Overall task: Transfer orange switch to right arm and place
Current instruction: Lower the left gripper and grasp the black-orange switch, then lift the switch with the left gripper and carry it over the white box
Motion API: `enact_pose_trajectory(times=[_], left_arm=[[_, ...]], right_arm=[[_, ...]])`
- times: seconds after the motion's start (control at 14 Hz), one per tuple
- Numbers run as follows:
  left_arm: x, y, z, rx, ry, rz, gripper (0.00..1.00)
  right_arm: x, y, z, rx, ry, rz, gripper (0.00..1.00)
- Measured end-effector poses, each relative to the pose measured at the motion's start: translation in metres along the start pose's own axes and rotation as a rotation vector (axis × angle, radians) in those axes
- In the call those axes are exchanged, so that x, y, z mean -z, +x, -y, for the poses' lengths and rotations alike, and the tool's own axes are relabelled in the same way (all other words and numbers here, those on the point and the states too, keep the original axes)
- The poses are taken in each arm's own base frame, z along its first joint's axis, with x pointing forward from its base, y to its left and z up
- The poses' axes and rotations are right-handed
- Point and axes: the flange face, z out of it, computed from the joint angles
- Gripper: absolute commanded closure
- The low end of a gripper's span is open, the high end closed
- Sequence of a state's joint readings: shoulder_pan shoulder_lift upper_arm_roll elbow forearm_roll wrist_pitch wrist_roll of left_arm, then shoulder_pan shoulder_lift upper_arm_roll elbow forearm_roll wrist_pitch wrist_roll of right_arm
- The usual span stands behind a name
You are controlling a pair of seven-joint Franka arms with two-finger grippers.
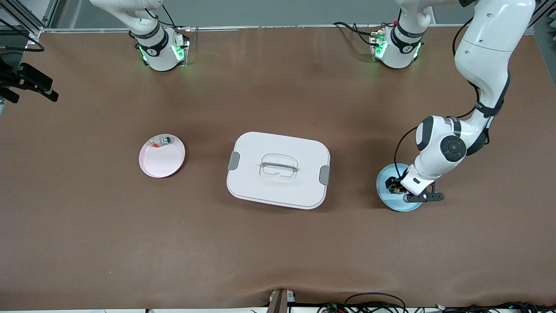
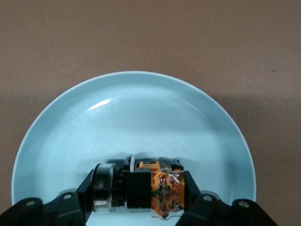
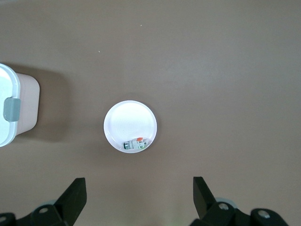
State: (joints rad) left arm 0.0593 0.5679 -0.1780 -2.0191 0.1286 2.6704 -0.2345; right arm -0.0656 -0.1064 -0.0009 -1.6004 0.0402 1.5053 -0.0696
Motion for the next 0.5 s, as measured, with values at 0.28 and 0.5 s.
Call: enact_pose_trajectory(times=[0.28, 0.5], left_arm=[[0.015, 0.008, 0.001, 0.003, 0.004, -0.014, 1.00], [0.066, 0.019, -0.002, -0.002, 0.031, 0.002, 1.00]], right_arm=[[-0.001, 0.000, 0.001, 0.001, 0.000, 0.002, 0.00], [-0.001, 0.000, 0.001, 0.002, 0.000, 0.003, 0.00]])
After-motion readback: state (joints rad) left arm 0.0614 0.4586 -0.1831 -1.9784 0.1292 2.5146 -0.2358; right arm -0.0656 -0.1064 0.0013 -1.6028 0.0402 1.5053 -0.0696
